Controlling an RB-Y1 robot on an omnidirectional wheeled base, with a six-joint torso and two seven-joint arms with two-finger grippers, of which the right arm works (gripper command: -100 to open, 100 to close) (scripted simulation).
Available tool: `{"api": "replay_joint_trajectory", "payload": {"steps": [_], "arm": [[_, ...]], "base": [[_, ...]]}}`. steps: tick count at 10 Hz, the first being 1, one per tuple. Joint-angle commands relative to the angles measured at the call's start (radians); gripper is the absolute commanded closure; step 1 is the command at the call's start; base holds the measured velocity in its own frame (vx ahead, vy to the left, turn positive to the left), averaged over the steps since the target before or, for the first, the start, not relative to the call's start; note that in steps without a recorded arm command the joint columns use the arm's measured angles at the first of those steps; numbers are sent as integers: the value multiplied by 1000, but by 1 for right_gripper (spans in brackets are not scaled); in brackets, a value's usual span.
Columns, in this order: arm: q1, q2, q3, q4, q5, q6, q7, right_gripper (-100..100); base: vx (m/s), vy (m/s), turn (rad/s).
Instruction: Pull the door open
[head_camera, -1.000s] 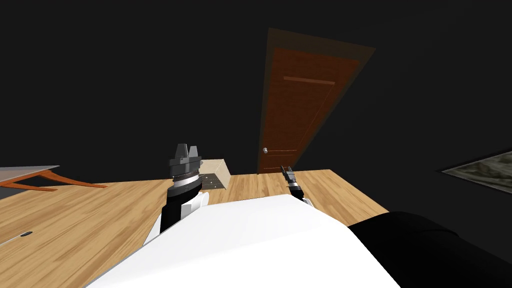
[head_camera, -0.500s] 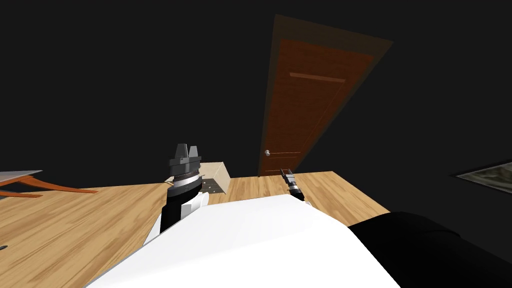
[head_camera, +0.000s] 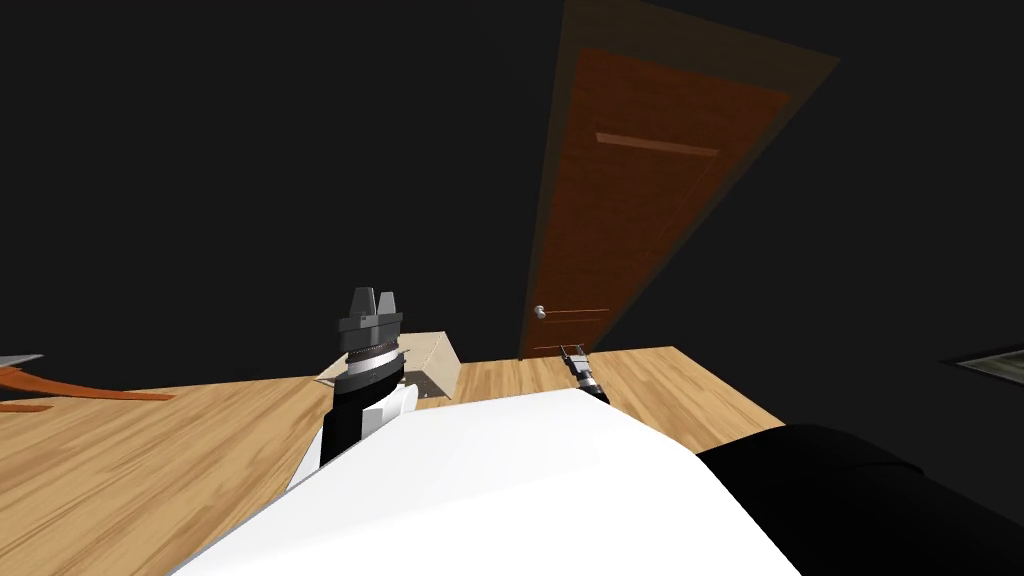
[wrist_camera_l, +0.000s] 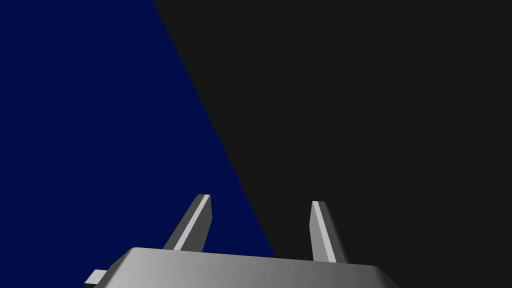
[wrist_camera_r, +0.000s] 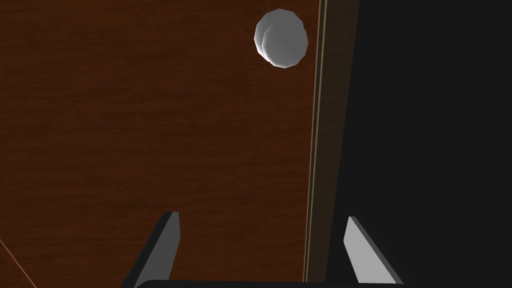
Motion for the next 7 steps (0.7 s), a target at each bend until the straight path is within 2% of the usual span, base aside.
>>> {"api": "replay_joint_trajectory", "payload": {"steps": [1,7], "arm": [[3,6,-11,27,23,-13,28,-100],[-10,19,-45,134,81,-59,106,-100]], "base": [[180,46,-8],[180,35,-7]]}}
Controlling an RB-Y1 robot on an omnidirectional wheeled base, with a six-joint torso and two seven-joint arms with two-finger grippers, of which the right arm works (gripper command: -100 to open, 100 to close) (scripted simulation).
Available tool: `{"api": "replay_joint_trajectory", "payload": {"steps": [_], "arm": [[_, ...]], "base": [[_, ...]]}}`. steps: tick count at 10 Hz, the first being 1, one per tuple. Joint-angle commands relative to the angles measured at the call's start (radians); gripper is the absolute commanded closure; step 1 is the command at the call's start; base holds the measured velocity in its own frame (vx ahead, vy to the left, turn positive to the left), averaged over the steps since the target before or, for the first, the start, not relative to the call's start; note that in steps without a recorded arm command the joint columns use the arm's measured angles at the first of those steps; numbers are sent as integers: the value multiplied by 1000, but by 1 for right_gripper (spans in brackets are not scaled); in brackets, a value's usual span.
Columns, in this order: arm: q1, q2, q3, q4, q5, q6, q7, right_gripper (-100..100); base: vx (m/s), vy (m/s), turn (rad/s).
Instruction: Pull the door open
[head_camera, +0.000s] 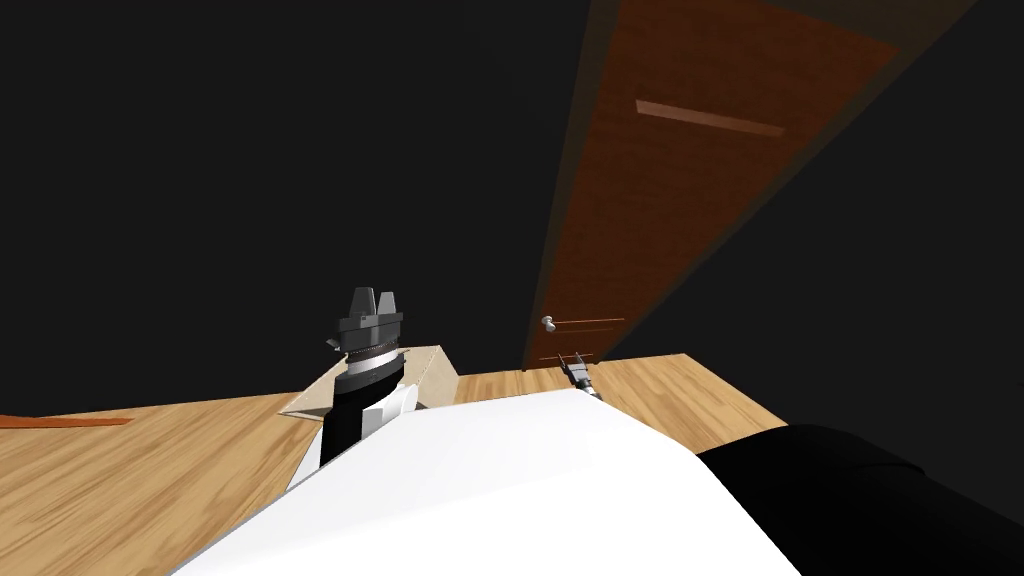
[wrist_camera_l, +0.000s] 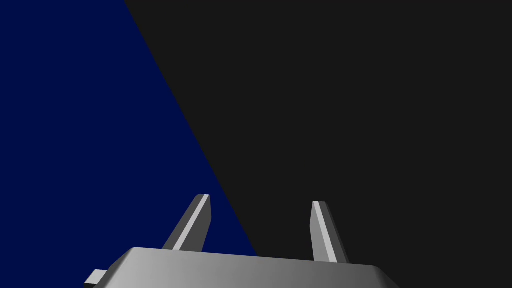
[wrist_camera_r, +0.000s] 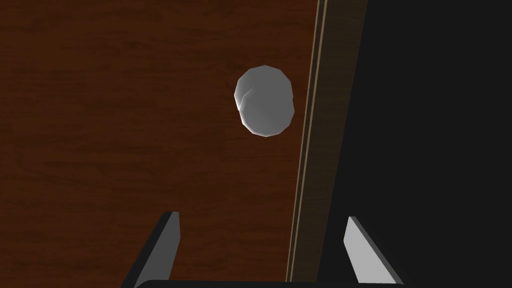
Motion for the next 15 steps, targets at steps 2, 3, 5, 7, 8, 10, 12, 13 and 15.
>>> {"api": "replay_joint_trajectory", "payload": {"steps": [2,3,5,7,8,10,12,13,15], "arm": [[-9,3,-12,42,17,-18,28,-100],[-8,3,-9,31,13,-11,19,-100],[-23,-16,-30,62,-2,-13,22,-100],[-33,-27,-43,80,-12,-13,23,-100],[-39,-34,-52,93,-18,-13,23,-100],[-50,-45,-68,114,-30,-14,24,-100],[-57,-49,-72,132,-33,-21,29,-100],[-57,-49,-72,132,-33,-21,29,100],[-57,-49,-72,132,-33,-21,29,100]], "base": [[149,25,-6],[62,10,0],[136,47,142],[170,34,75],[191,12,102],[200,19,111],[158,-10,42],[-9,-3,-26],[-29,-5,6]]}}
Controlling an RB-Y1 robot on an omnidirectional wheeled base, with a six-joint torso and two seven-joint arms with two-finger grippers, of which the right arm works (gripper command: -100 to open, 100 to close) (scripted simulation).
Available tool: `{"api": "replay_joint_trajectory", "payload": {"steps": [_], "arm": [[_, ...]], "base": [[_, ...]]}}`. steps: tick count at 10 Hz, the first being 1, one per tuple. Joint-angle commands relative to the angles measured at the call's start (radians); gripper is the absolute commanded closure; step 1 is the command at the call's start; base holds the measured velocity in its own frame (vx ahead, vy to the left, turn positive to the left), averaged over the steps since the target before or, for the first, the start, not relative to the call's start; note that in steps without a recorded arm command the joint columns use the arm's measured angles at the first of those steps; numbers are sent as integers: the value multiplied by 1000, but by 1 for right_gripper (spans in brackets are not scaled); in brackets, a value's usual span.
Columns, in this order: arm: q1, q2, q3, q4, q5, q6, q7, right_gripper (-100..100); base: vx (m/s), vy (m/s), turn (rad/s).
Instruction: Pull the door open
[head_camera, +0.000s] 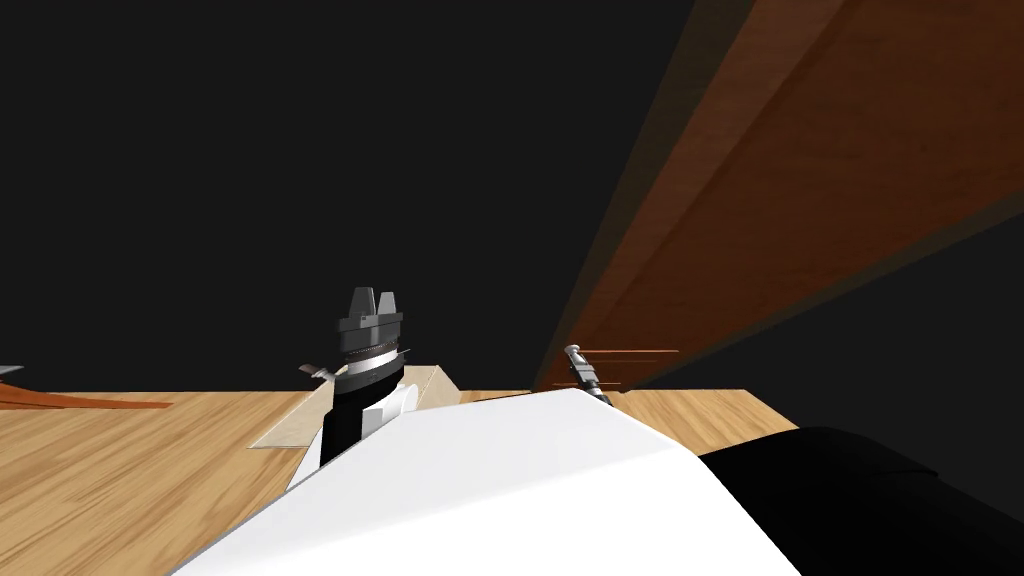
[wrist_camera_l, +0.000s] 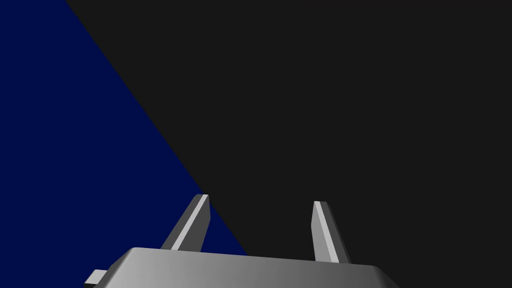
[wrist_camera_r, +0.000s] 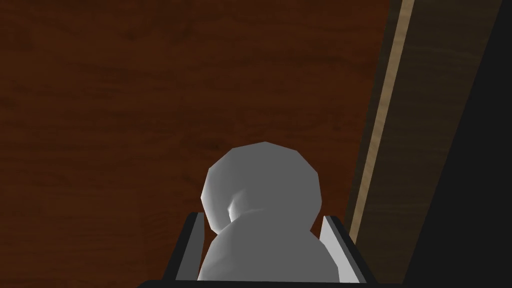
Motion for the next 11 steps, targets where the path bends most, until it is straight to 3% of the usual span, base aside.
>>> {"api": "replay_joint_trajectory", "payload": {"steps": [1,3,11], "arm": [[2,3,2,1,1,-2,-1,100],[2,3,2,1,1,-2,-1,100],[-13,-12,32,16,-88,11,-181,100]], "base": [[-19,1,0],[-5,1,-3],[-68,-18,76]]}}
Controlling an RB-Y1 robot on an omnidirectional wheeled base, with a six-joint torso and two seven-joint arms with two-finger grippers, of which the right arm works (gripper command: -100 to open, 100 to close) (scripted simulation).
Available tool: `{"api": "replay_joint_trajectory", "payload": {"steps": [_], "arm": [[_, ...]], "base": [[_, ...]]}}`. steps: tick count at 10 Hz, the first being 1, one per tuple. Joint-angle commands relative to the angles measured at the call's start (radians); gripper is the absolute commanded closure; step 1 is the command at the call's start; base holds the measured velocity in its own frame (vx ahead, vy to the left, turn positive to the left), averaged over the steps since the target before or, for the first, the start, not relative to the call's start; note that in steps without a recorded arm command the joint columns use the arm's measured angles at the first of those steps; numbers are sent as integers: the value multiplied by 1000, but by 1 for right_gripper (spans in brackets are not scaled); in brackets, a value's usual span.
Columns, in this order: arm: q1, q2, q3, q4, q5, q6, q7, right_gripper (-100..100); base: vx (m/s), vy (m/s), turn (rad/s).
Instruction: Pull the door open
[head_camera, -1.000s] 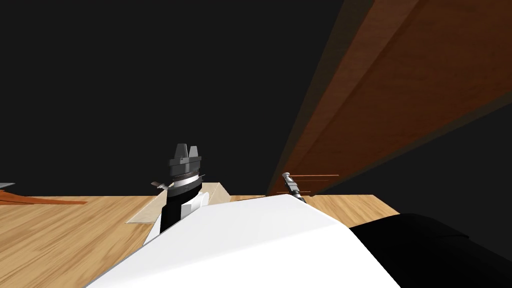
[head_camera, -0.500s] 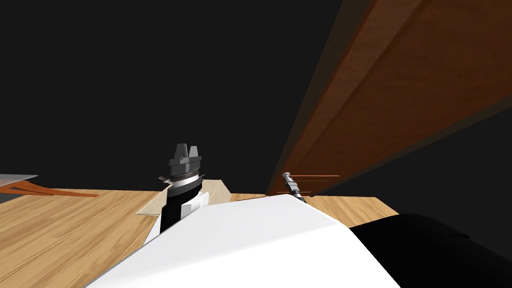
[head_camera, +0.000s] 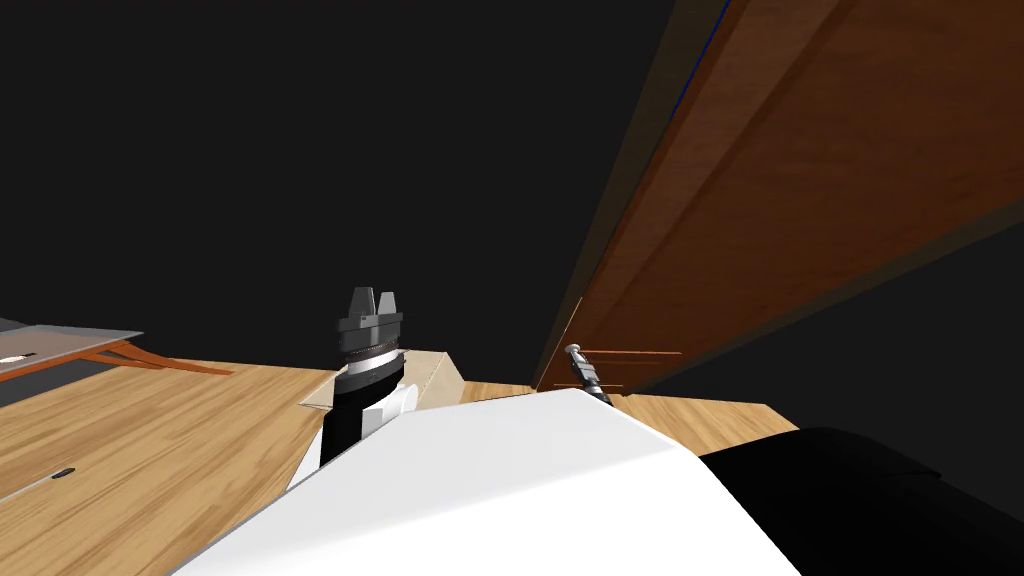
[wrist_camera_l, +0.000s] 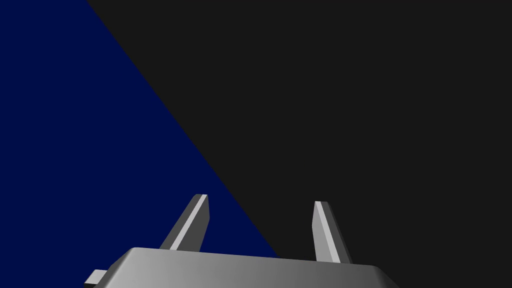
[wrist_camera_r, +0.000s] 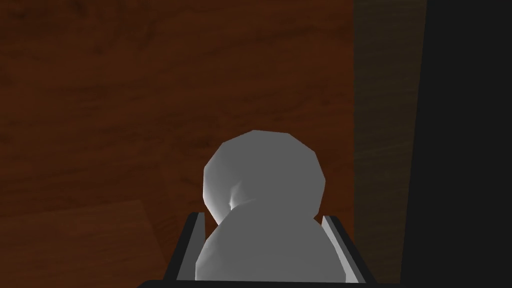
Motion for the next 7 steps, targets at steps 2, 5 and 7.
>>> {"api": "replay_joint_trajectory", "payload": {"steps": [2,5,7], "arm": [[-6,-3,15,6,-38,3,-79,100],[-11,-8,26,11,-70,6,-150,100],[-15,-10,32,13,-88,8,-188,100]], "base": [[-78,-22,112],[-60,-14,63],[-50,-18,80]]}}
